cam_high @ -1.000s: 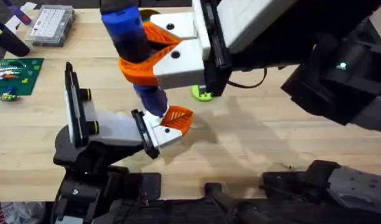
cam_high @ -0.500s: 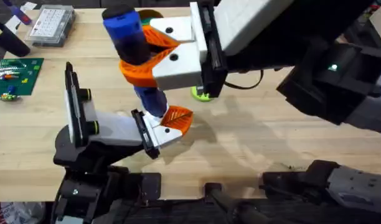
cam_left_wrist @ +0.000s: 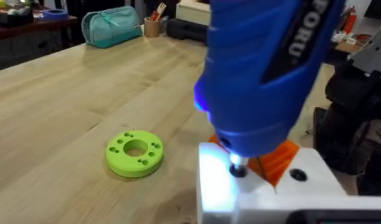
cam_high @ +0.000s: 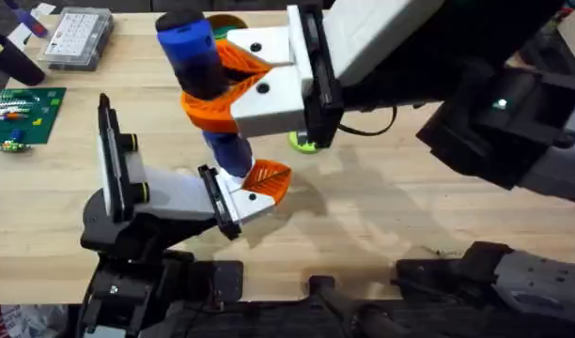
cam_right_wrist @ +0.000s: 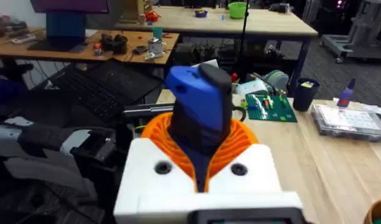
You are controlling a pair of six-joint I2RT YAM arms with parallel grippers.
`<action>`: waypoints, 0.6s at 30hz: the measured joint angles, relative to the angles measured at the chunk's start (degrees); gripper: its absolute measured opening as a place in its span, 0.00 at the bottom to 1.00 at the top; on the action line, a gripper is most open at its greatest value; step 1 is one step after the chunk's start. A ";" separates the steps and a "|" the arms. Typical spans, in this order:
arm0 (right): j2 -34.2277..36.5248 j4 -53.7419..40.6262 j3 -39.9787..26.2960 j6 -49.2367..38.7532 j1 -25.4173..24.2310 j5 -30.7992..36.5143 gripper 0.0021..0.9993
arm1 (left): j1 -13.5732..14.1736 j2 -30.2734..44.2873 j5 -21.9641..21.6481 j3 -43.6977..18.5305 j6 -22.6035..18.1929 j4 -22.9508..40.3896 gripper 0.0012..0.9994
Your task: Pick up the gripper from the table and insert it into the empty holder that is missing its gripper. Then pick up a screw, insert it into the mounting hole, and use the screwdriver to tighten it. Finally, clean up the table by picking up the vegetable and placing it into the bucket.
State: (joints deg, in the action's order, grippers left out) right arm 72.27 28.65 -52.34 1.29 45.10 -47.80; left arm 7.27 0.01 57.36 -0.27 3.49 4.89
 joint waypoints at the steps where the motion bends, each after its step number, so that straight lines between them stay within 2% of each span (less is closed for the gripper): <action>1: 0.00 0.34 0.10 0.04 0.00 0.05 0.03 | 0.00 0.00 0.00 0.00 0.00 0.00 0.01; 8: 0.02 0.78 -0.60 1.53 0.11 0.26 0.03 | 0.00 0.00 -0.01 0.00 0.00 -0.02 0.01; 18: 0.13 -6.79 -11.27 1.35 -0.19 0.40 0.03 | 0.00 0.00 0.00 0.00 0.00 -0.02 0.01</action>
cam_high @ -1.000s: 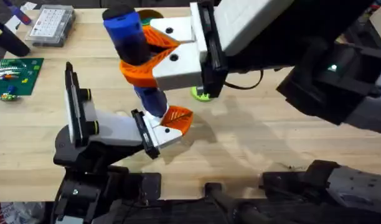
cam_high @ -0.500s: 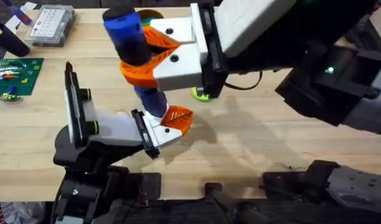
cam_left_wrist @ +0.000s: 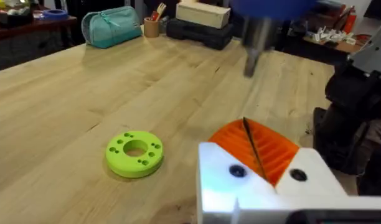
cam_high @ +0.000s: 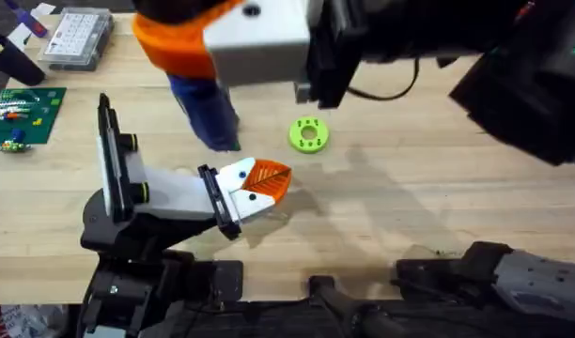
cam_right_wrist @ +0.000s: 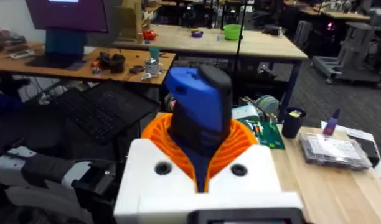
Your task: Pick up the gripper from the table and insert it into the empty holder that is missing its gripper. Then pick up a screw, insert it into the mounting hole, and use the screwdriver to tighten it. Finally, clean up the table by picking up the vegetable and placing it into the bucket.
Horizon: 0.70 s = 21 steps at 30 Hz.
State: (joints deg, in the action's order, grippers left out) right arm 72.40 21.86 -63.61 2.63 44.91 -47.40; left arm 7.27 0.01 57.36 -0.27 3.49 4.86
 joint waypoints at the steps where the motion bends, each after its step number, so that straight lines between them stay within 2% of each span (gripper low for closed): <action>1: 0.00 -0.67 -0.72 -0.26 -0.07 0.00 0.03 | 0.00 0.00 0.00 0.00 0.00 0.00 0.01; 10: -0.02 -6.37 -2.65 -7.25 -1.32 0.28 0.03 | 0.00 0.00 0.00 0.00 0.00 0.00 0.01; 21: -0.02 -9.19 -2.67 -12.33 -2.50 4.21 0.03 | 0.00 0.00 0.00 0.00 -0.02 0.00 0.01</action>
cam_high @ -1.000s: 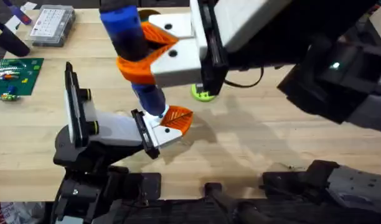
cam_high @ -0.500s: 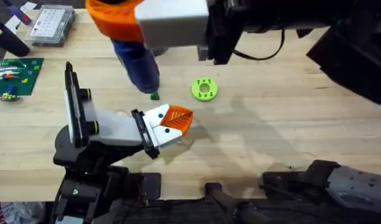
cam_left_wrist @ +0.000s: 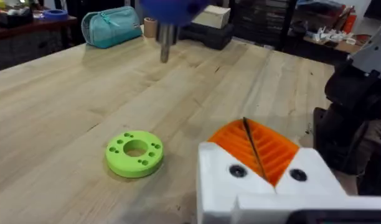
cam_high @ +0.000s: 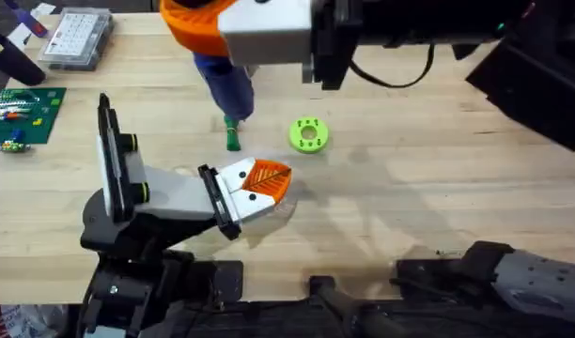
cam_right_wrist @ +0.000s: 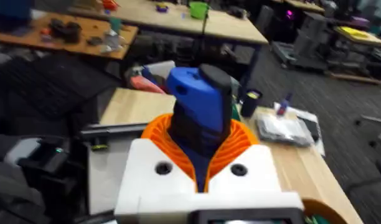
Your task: Pick up the gripper from the table and insert it into the empty holder that is missing its gripper. Then pick up a screw, insert it into the mounting hole, and use the screwdriver to tighten it. Finally, clean up the table by picking up the vegetable and placing it into the bucket.
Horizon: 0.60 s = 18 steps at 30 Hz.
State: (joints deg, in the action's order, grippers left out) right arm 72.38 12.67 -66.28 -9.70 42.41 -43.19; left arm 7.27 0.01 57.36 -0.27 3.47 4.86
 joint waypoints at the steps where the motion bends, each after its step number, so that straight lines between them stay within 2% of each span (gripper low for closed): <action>1: 0.02 -0.83 0.00 -0.75 0.00 0.95 0.03 | 0.00 0.00 0.00 0.00 0.02 0.00 0.01; 6: 0.00 -6.04 -0.02 -6.92 -0.45 9.56 0.03 | 0.00 0.00 0.00 0.00 0.01 0.00 0.01; 11: 0.05 -10.12 -0.07 -16.78 -2.49 18.41 0.03 | 0.00 0.00 0.00 0.00 0.00 0.00 0.01; 18: 3.00 -14.62 -0.20 -29.35 -5.29 25.59 0.03 | 0.00 0.00 0.00 0.00 0.02 0.00 0.01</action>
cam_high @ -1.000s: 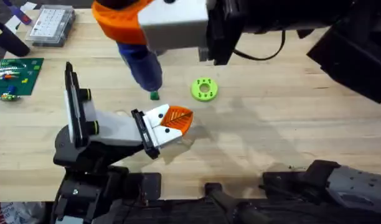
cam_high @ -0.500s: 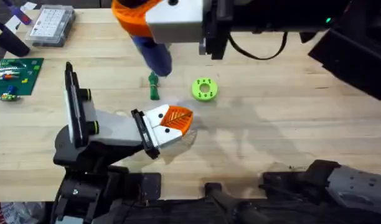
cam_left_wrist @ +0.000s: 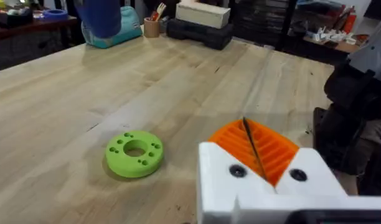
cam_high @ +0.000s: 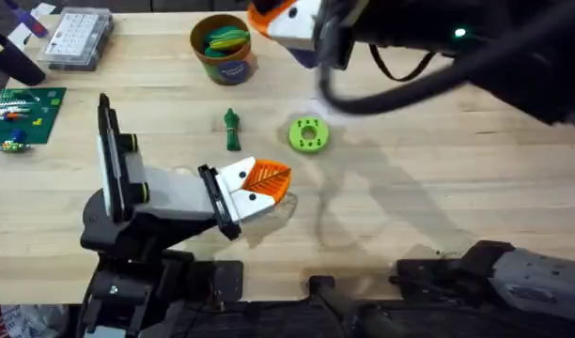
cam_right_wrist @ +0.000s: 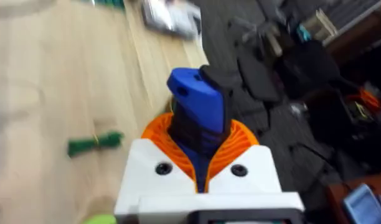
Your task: Pick up the gripper from the table and insert it into the empty holder that is missing its gripper. Then pick up a screw, insert it into the mounting hole, and use the screwdriver to tighten it. Finally, clean up the table by picking up the vegetable and placing it into the bucket.
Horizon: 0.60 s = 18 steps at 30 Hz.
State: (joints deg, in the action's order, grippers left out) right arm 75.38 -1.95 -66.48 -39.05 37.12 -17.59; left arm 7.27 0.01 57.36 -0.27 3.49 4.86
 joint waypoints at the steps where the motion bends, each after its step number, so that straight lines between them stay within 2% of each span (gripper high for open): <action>1: 0.78 -0.57 0.00 -1.64 -0.38 0.81 0.03 | 0.00 0.00 0.00 0.00 0.00 0.00 0.01; 12: 11.96 -2.87 -0.02 -12.05 -5.82 5.15 0.03 | 0.00 0.00 0.00 0.00 0.00 0.00 0.01; 18: 17.29 -2.81 -0.05 -15.36 -6.36 13.00 0.03 | 0.00 0.00 0.00 0.00 0.00 0.00 0.01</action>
State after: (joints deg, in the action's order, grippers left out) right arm 92.66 -4.75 -66.52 -54.41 30.76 -4.60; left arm 7.27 0.01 57.36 -0.27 3.49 4.86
